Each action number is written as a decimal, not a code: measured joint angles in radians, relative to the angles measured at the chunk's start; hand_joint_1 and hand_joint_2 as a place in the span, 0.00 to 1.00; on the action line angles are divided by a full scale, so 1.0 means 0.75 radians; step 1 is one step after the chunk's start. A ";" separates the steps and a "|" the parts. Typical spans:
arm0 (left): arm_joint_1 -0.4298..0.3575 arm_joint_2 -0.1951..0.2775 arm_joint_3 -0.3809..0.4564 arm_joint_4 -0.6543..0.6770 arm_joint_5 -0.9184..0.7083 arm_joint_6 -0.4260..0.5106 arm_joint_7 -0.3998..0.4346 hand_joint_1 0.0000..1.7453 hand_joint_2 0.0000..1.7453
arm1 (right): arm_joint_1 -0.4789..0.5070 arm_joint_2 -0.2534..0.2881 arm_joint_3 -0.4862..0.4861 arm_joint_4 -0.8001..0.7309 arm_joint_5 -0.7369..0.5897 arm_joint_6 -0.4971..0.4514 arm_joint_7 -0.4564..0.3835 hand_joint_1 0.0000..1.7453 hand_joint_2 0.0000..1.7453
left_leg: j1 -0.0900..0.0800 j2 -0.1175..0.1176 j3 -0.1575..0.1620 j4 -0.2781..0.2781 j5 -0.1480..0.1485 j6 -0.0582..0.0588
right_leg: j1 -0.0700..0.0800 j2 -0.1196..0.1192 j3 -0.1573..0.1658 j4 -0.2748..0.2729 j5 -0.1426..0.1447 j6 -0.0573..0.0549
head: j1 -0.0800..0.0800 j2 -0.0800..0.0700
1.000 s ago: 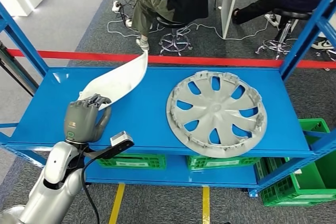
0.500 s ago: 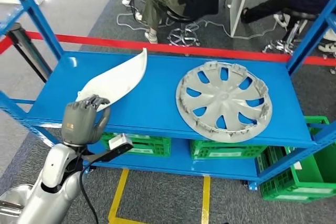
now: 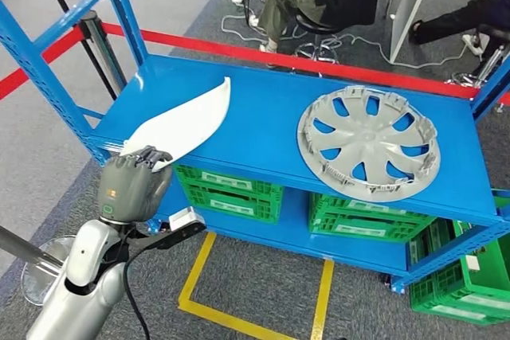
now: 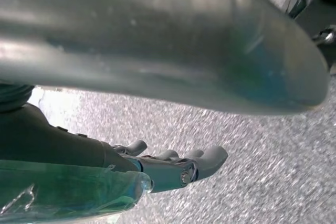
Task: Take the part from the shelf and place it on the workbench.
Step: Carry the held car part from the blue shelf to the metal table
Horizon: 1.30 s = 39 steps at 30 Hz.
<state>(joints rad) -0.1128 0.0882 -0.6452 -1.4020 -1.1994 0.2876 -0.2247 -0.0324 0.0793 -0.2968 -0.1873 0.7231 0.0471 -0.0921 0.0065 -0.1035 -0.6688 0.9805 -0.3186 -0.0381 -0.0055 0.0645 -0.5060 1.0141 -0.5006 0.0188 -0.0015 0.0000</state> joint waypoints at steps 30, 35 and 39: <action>0.031 0.012 -0.005 -0.018 0.014 -0.013 0.002 1.00 1.00 | -0.003 0.001 -0.043 0.000 0.008 0.016 0.000 0.00 0.00 | -0.008 0.214 0.065 -0.007 -0.052 0.018 | 0.016 -0.118 0.009 -0.038 0.015 0.013 | 0.000 0.000; 0.031 0.014 -0.005 -0.019 0.022 -0.016 0.002 1.00 1.00 | -0.004 0.000 -0.056 0.001 0.009 0.013 0.002 0.00 0.00 | -0.004 0.153 -0.014 0.244 -0.304 -0.014 | 0.009 -0.081 -0.072 -0.042 0.101 -0.021 | -0.006 0.000; 0.030 0.016 -0.005 -0.019 0.023 -0.017 0.002 1.00 1.00 | -0.001 0.001 -0.063 0.001 0.009 0.014 0.002 0.00 0.00 | -0.003 0.142 0.042 0.328 -0.273 -0.010 | 0.007 -0.039 -0.165 -0.039 0.175 -0.014 | -0.006 0.000</action>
<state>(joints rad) -0.0900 0.0999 -0.6487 -1.4161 -1.1822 0.2750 -0.2232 -0.0328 0.0797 -0.3442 -0.1865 0.7298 0.0574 -0.0909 0.0045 0.0030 -0.6373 1.2264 -0.5232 -0.0453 -0.0002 0.0352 -0.6300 0.9848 -0.3697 0.0080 -0.0063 0.0000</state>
